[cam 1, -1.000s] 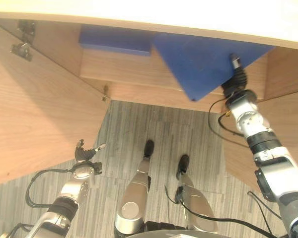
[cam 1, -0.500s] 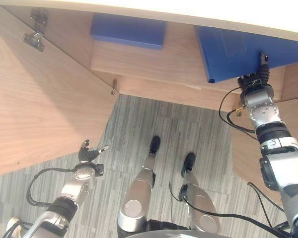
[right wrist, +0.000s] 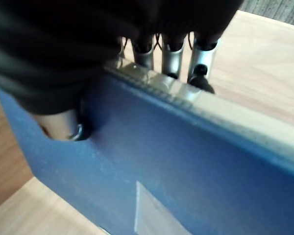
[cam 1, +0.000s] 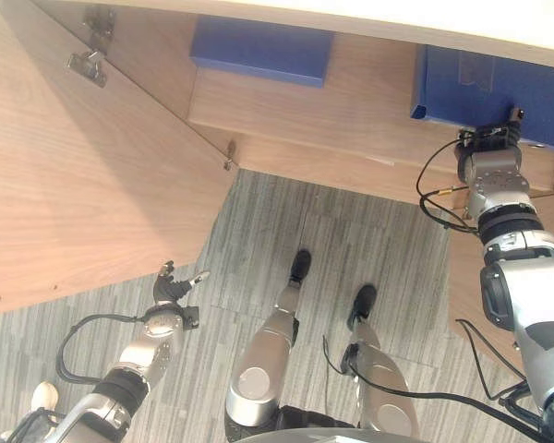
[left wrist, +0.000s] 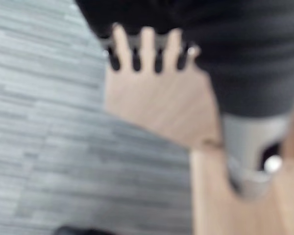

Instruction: Put the empty folder in the office cabinet

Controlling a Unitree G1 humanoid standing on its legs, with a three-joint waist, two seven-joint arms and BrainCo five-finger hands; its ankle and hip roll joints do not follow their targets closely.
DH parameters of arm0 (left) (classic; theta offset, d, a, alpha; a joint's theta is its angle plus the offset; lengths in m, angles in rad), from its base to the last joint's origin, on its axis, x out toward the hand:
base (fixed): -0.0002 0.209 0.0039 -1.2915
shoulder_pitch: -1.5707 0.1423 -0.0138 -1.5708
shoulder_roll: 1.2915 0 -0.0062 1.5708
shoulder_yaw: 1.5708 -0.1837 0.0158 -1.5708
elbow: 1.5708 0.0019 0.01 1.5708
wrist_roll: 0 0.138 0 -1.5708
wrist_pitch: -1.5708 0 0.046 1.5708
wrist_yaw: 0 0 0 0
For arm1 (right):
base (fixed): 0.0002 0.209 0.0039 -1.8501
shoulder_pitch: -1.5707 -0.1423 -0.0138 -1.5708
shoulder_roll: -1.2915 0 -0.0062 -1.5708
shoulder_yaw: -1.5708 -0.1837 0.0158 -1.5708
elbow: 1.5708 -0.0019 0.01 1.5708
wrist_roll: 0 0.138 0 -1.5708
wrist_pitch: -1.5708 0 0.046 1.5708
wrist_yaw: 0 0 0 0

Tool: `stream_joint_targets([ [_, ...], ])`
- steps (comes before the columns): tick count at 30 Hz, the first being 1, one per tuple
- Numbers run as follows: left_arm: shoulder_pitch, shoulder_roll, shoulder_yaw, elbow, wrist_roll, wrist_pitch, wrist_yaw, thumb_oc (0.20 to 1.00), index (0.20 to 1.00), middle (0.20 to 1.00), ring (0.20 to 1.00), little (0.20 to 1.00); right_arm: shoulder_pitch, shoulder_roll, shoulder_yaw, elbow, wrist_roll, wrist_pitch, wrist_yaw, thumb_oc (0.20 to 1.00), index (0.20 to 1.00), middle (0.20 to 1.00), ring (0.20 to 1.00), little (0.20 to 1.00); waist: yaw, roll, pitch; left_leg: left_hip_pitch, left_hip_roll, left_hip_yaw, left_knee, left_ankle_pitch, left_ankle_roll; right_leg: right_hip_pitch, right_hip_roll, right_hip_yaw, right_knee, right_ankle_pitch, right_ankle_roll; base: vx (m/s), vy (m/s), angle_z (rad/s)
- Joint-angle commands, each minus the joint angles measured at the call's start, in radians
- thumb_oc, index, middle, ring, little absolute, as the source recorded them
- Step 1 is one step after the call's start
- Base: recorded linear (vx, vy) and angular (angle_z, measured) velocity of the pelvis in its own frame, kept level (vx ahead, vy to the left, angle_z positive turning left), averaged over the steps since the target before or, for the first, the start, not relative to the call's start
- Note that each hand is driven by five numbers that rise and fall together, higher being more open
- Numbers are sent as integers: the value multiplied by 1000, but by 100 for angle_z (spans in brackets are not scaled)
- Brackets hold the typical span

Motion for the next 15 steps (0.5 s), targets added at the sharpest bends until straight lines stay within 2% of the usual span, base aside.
stream_joint_targets([
  [1,35,39,-2,8,-13,-31,9,1000,1000,1000,1000,1000,-81,-67,73,-9,-79,79,14,200,200,200,200,200,12,-11,-51,31,-35,32,-9,-143,14,-28,-117,45,-1,17,90,10,-13,12],
  [5,43,60,14,-8,-17,-41,-11,1000,1000,1000,1000,1000,-127,-85,132,43,-143,136,36,200,200,200,200,200,28,-19,-46,26,-34,32,-9,-137,12,-27,-118,33,0,23,93,17,-25,8],
  [15,59,95,30,-61,-27,-47,-29,1000,1000,1000,1000,1000,-163,-97,158,73,-138,160,53,200,200,200,200,200,43,-27,-31,25,-28,29,-9,-134,10,-22,-116,20,4,30,96,11,-26,8],
])
